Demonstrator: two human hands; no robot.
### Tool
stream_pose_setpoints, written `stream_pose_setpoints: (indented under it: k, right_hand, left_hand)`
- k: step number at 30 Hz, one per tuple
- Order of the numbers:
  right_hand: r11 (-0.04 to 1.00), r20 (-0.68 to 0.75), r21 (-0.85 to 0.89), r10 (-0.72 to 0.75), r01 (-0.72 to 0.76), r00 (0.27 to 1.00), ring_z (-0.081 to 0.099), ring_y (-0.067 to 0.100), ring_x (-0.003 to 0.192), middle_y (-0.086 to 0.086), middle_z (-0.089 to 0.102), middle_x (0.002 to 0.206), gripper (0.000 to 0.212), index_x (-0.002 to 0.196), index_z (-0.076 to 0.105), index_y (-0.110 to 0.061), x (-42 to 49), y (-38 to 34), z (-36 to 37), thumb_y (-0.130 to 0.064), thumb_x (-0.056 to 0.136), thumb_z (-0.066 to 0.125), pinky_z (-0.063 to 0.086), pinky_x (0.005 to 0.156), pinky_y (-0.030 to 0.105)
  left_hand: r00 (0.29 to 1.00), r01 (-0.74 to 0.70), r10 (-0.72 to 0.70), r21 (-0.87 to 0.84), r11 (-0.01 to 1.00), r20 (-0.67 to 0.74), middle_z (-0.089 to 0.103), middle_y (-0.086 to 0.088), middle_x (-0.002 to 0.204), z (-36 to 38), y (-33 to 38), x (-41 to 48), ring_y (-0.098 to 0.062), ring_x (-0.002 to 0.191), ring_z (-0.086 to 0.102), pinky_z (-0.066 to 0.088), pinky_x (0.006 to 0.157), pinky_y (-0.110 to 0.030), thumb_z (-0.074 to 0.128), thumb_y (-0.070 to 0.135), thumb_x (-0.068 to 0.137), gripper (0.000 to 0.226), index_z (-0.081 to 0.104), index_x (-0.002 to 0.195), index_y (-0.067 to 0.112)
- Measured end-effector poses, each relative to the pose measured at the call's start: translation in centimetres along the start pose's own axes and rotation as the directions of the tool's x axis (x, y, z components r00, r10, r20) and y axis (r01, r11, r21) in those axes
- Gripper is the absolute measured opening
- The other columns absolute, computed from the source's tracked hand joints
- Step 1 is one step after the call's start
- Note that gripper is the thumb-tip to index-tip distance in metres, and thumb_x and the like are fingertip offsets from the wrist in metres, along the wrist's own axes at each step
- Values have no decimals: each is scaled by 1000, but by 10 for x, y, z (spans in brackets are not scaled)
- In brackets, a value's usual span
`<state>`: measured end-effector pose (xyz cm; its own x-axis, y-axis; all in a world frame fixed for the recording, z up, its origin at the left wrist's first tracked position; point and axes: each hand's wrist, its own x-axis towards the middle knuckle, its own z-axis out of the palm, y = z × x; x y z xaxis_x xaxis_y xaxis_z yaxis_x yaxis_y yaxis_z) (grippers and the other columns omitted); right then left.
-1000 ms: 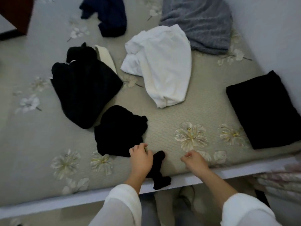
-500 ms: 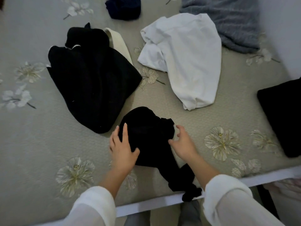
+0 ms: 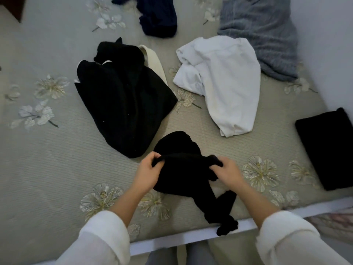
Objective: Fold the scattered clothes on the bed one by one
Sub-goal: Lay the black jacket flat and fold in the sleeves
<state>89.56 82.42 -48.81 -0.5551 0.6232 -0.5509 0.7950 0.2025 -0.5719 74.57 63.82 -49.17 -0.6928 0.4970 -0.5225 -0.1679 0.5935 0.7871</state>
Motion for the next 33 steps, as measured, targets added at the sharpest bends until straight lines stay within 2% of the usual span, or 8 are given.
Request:
stream_pose_setpoints:
  k: [3,6,10,16,21,23,27,33]
  right_hand:
    - [962,6,272,-9,7,1000,54,15,62,-2,56,60,21,64,59,-17,-13,-51,-47,-12,84,61,38,58,28]
    - [912,-50,389,-118,128,992,59,15,66,2,63,69,12,76,66,-12,-35,-103,-95,-17,85,61,41,60,27]
    - [879,-73,370,-296,302,952,59,12,65,-2,63,69,15,77,63,-13,-69,-154,-151,-22,88,60,42,59,24]
    - [729,-157,404,-540,553,827,63,7,65,-6,67,70,12,91,67,-10,-113,-205,-211,-16,92,57,45,61,21]
    - [492,94,751,-740,441,666,66,17,91,4,66,100,35,119,55,-12,-143,-220,-235,-5,85,61,54,74,25]
    - [582,177,639,-748,503,640,65,20,104,5,66,114,47,122,55,-19,-150,-225,-224,-5,79,68,53,85,29]
    - [675,57,457,-673,580,738,69,16,83,1,71,87,9,97,68,-15,-161,-247,-210,-15,87,66,53,80,31]
    - [497,-167,617,-675,610,719,70,12,77,-2,72,82,9,95,66,-16,-171,-281,-225,-12,93,59,56,77,28]
  left_hand:
    - [995,-85,76,-137,987,-69,61,1,81,-16,52,-17,-12,78,58,46,73,-30,51,20,97,15,60,89,12]
    - [982,-159,119,-307,938,-145,66,4,87,-35,111,-44,-8,81,62,50,68,-22,48,24,99,17,63,91,19]
    - [961,-254,170,-453,854,-217,69,-8,104,-63,176,-77,-19,98,66,54,86,-32,50,25,98,18,65,101,15]
    - [926,-377,271,-672,638,-262,70,-3,95,-95,264,-118,-14,83,69,57,66,-26,46,17,100,18,63,104,14]
    - [880,-414,431,-770,486,-201,70,-8,98,-102,322,-155,-17,87,69,58,79,-29,43,15,101,26,60,115,2]
    - [857,-441,487,-730,522,-169,69,-9,98,-97,337,-166,-15,84,69,58,73,-27,43,14,101,24,60,114,3]
    - [834,-510,535,-557,655,-135,68,-3,96,-93,345,-176,-12,83,67,55,68,-23,48,14,99,18,58,113,10]
    - [844,-475,537,-467,746,-1,60,12,120,-132,275,-158,-7,111,54,38,97,-33,59,13,81,44,56,119,36]
